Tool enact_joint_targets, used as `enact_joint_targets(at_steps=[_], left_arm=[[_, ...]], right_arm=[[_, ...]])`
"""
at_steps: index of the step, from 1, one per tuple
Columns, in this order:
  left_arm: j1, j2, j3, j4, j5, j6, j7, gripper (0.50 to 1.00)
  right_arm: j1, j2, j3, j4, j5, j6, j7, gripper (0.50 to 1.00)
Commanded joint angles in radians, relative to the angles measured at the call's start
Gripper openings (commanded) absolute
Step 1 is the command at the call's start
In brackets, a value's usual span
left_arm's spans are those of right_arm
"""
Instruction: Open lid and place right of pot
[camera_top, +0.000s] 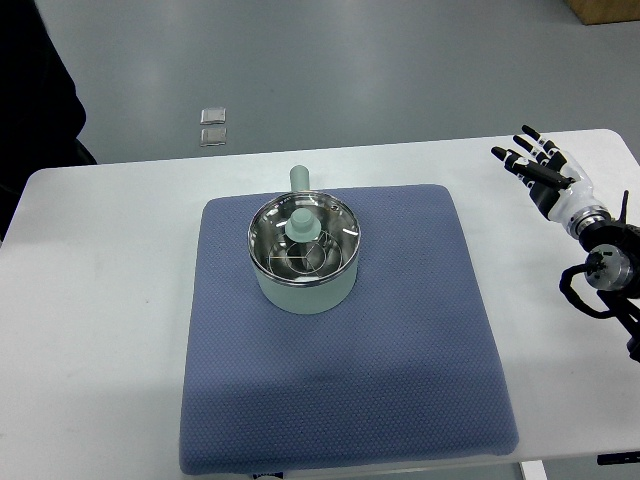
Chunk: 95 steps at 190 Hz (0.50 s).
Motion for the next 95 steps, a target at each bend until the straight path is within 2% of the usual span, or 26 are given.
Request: enact_joint_targets(at_steps=[1,95], left_arm=[[0.000,0.000,-0.001,0.000,-0.001,0.001,0.000,1.000],[0.000,0.000,-0.004,0.002,-0.001,0.005,-0.002,1.000]], right_arm=[[-0.003,0.000,0.000,0.000,0.000,0.000,0.000,0.924],[0.003,-0.008,0.000,-0.015,0.000,0.005,0.000,0.924]])
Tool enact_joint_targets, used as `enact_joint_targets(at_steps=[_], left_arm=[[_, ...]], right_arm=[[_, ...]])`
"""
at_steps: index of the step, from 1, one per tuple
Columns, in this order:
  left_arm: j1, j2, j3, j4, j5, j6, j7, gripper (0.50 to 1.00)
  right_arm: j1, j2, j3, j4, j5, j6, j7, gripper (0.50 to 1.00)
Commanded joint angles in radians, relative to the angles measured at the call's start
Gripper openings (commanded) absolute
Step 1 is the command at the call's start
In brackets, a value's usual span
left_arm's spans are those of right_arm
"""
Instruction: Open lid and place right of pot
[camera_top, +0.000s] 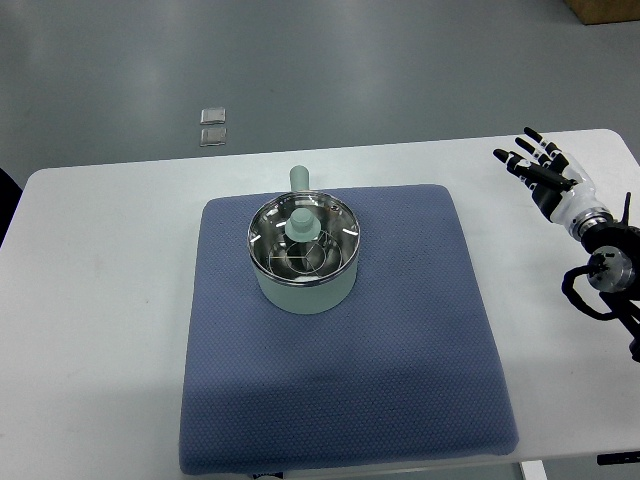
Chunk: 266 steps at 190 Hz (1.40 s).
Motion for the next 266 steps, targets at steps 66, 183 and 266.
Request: enact_joint_targets(at_steps=[66,183,266], left_arm=[[0.001,0.000,0.002,-0.001,0.000,0.001,0.001,1.000],[0.000,0.000,0.002,-0.001,0.000,0.001,0.001,1.000],[0.000,0.000,0.002,-0.001,0.000,0.001,0.001,1.000]], right_arm=[[0.010,-0.008,0.002,-0.018,0.000,0.003,0.000,0.924],[0.013,-0.014,0.015,-0.018,-0.005,0.003,0.000,0.926],[0.104,-0.184,-0.012,0.068,-0.224,0.128,0.066,0.897]])
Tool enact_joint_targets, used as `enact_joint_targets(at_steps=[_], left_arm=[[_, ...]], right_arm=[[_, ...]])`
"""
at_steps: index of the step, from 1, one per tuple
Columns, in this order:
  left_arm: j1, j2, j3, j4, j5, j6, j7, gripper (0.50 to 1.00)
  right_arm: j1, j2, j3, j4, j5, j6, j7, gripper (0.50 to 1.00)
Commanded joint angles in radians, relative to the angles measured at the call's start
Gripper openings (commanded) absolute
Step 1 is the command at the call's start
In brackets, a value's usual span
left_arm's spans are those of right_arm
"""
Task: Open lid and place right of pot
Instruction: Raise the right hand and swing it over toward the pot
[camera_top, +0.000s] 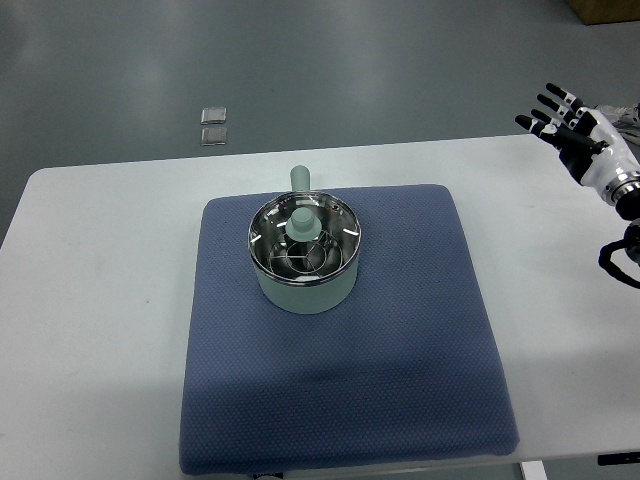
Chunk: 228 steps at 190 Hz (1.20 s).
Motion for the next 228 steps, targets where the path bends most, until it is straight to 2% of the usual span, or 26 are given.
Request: enact_joint_targets(at_steps=[1,39,74,97,112,124,125,127,155,165,166,186,228], left_arm=[[0.001,0.000,0.000,0.000,0.000,0.000,0.000,1.000],[-0.001,0.000,0.000,0.000,0.000,0.000,0.000,1.000],[-0.001,0.000,-0.001,0.000,0.000,0.000,0.000,1.000],[-0.001,0.000,0.000,0.000,0.000,0.000,0.000,1.000],[-0.001,0.000,0.000,0.000,0.000,0.000,0.000,1.000],[-0.001,0.000,0.000,0.000,0.000,0.000,0.000,1.000],[-0.001,0.000,0.000,0.000,0.000,0.000,0.000,1.000],[-0.001,0.000,0.000,0.000,0.000,0.000,0.000,1.000],[-0.001,0.000,0.000,0.000,0.000,0.000,0.000,1.000],[-0.001,0.000,0.000,0.000,0.000,0.000,0.000,1.000],[-0.001,0.000,-0.001,0.000,0.000,0.000,0.000,1.000],[-0.001,0.000,0.000,0.000,0.000,0.000,0.000,1.000],[0.001,0.000,-0.001,0.000,0.000,0.000,0.000,1.000]], right_arm=[[0.022,-0.064,-0.009,0.058,-0.106,0.017,0.031,0.895],[0.103,-0.179,-0.073,0.216,-0.258,0.023,0.051,0.893],[0.187,-0.174,-0.058,0.221,-0.434,0.079,0.043,0.893],[0.226,-0.185,-0.073,0.227,-0.434,0.091,0.045,0.893],[0.301,-0.257,-0.159,0.261,-0.433,0.123,0.057,0.893],[0.313,-0.262,-0.173,0.267,-0.433,0.123,0.057,0.893],[0.372,-0.288,-0.249,0.299,-0.431,0.128,0.069,0.893],[0.385,-0.291,-0.266,0.308,-0.431,0.128,0.072,0.893],[0.495,-0.294,-0.418,0.370,-0.454,0.138,0.094,0.897],[0.496,-0.294,-0.418,0.370,-0.454,0.138,0.094,0.897],[0.535,-0.291,-0.464,0.385,-0.485,0.152,0.095,0.897],[0.614,-0.280,-0.561,0.410,-0.528,0.157,0.097,0.897],[0.782,-0.211,-0.759,0.434,-0.589,0.151,0.097,0.897]])
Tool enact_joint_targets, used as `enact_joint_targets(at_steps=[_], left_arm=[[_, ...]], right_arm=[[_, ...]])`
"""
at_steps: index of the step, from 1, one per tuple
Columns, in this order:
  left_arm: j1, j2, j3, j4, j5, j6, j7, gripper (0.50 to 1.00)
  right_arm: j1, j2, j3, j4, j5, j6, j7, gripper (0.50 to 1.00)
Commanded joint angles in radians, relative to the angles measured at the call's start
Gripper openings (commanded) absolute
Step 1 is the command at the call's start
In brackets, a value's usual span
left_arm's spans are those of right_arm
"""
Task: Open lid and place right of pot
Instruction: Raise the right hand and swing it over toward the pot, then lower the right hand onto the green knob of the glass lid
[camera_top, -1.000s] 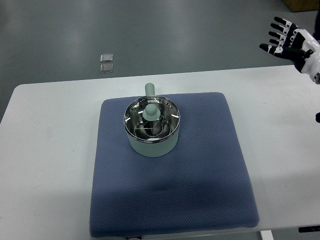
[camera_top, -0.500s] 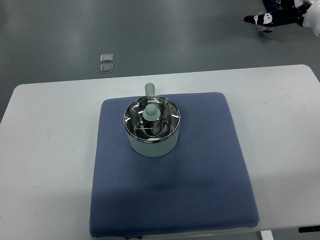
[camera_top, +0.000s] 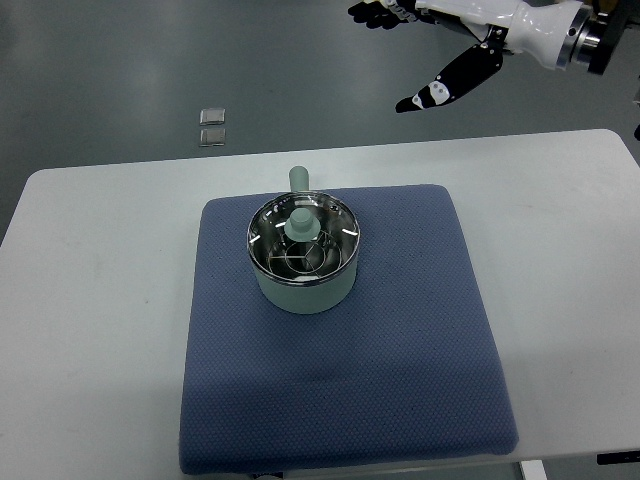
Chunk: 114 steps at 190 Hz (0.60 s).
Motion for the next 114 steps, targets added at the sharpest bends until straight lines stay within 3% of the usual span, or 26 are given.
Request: enact_joint_targets(at_steps=[1,67,114], left_arm=[[0.001,0.000,-0.002,0.000,0.000,0.000,0.000,1.000],[-0.001,0.000,0.000,0.000,0.000,0.000,0.000,1.000],[-0.001,0.000,-0.002,0.000,0.000,0.000,0.000,1.000]], right_arm=[[0.069,0.033,-0.078,0.011,-0.030,-0.003,0.000,0.897],[0.215,0.200,-0.273,0.014,-0.168,-0.016,-0.029,0.893],[0.325,0.321,-0.482,0.004,-0.182,-0.100,-0.066,0.893]])
